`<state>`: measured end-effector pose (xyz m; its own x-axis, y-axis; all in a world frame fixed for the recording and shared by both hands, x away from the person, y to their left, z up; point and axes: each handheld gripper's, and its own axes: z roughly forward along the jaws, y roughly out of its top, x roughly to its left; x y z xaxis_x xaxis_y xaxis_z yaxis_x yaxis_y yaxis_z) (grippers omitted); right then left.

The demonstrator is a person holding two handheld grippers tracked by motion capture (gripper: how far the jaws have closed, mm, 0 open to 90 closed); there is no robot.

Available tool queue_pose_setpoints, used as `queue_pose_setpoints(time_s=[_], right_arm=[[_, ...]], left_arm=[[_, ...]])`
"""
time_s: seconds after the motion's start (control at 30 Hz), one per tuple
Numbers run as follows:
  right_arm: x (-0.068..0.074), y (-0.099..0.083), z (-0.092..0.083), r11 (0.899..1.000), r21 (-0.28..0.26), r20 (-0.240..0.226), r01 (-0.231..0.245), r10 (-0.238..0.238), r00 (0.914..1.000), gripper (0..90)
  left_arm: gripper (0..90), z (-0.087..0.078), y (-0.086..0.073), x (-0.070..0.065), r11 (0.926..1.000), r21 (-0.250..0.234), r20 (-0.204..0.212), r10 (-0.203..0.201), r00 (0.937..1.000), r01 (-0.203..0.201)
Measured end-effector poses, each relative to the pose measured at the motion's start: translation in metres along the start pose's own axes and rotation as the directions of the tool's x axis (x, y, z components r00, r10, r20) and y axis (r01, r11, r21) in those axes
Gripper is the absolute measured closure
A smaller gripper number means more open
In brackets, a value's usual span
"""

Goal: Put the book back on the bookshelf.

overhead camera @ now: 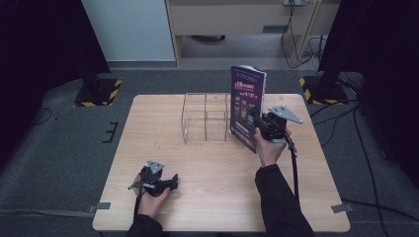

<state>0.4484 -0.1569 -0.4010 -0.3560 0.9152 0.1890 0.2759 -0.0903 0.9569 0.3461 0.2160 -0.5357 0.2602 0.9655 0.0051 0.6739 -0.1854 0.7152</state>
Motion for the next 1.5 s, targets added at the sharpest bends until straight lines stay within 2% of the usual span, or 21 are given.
queue_pose_setpoints(time_s=[0.3,0.4,0.6,1.07,1.3,1.5], right_arm=[[0.004,-0.008,0.008,1.0,0.024,0.009,0.014,-0.014,0.9999,82.8],[0.004,-0.009,0.008,1.0,0.023,0.002,0.009,-0.009,1.0,82.8],[0.004,-0.011,0.005,0.999,0.033,-0.011,0.03,-0.03,0.9995,82.5],[0.001,-0.018,-0.015,0.99,0.112,-0.066,0.084,-0.077,0.9948,80.8],[-0.002,-0.022,-0.025,0.984,0.147,-0.094,0.099,-0.086,0.9919,80.2],[-0.004,-0.023,-0.035,0.984,0.152,-0.11,0.095,-0.078,0.9909,80.4]], left_arm=[[8.7,0.0,0.0,0.0,1.0,0.001,0.0,0.0,1.0,0.0],[8.7,0.0,0.0,0.0,1.0,0.0,0.001,0.0,1.0,0.0],[8.6,0.0,0.0,0.0,1.0,0.001,0.001,0.0,1.0,0.0],[8.5,0.0,0.0,0.0,1.0,0.001,0.0,0.001,1.0,-0.001],[8.4,0.0,0.0,0.0,1.0,0.001,0.0,0.0,1.0,0.0],[8.4,0.0,0.0,0.0,1.0,0.0,0.0,-0.001,1.0,0.001]])
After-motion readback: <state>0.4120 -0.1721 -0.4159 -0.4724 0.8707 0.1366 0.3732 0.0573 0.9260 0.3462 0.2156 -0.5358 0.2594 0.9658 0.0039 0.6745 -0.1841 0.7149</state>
